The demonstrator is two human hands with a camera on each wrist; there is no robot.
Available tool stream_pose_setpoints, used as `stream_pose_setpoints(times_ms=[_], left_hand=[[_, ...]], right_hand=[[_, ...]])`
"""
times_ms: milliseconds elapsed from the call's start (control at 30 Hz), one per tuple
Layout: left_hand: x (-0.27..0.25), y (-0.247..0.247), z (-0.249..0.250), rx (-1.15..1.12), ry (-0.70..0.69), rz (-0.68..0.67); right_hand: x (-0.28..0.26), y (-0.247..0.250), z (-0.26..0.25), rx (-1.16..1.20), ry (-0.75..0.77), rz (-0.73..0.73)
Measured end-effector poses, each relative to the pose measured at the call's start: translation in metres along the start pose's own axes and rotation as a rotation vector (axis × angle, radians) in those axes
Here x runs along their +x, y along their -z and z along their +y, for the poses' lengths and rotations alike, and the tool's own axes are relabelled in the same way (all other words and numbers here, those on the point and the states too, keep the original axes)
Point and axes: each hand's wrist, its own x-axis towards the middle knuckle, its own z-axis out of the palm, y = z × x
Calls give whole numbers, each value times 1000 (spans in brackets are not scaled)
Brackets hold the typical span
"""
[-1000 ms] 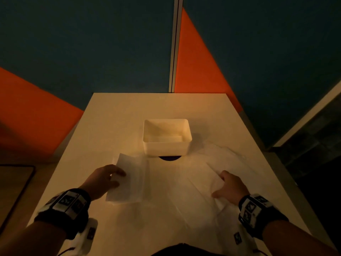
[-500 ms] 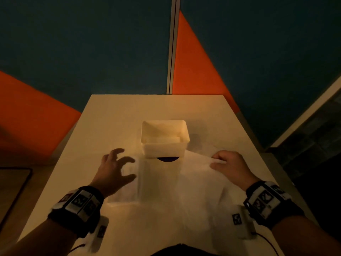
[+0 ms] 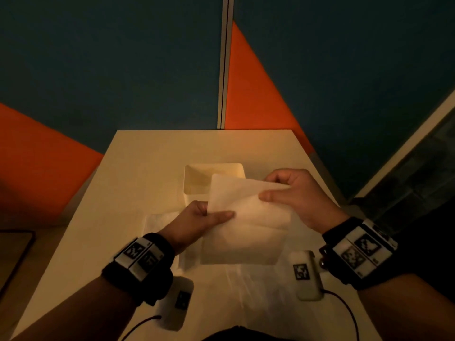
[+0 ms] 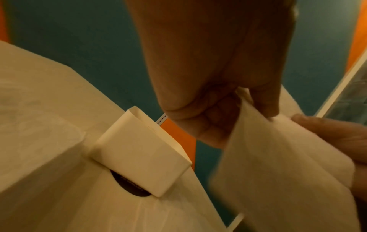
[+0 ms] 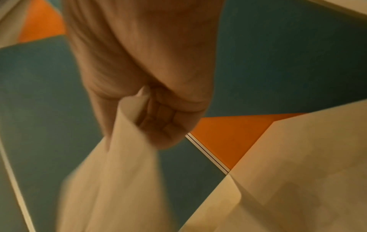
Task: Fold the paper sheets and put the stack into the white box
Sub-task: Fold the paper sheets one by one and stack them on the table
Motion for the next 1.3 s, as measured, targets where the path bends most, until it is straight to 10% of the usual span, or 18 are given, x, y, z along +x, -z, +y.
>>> stream_pose_setpoints(times_ms=[433, 733, 967, 1300], left_hand=[[4, -7, 12, -149, -126, 197], [-2, 18, 18, -153, -66, 18], [-11, 36, 32, -78, 80, -464], [-5, 15, 28, -47, 78, -438]], right_hand=[[-5, -16, 27, 319, -191, 24], [-4, -4, 29, 403, -161, 6], [3, 6, 8, 152, -92, -134], [9, -14, -2, -1, 3, -332]])
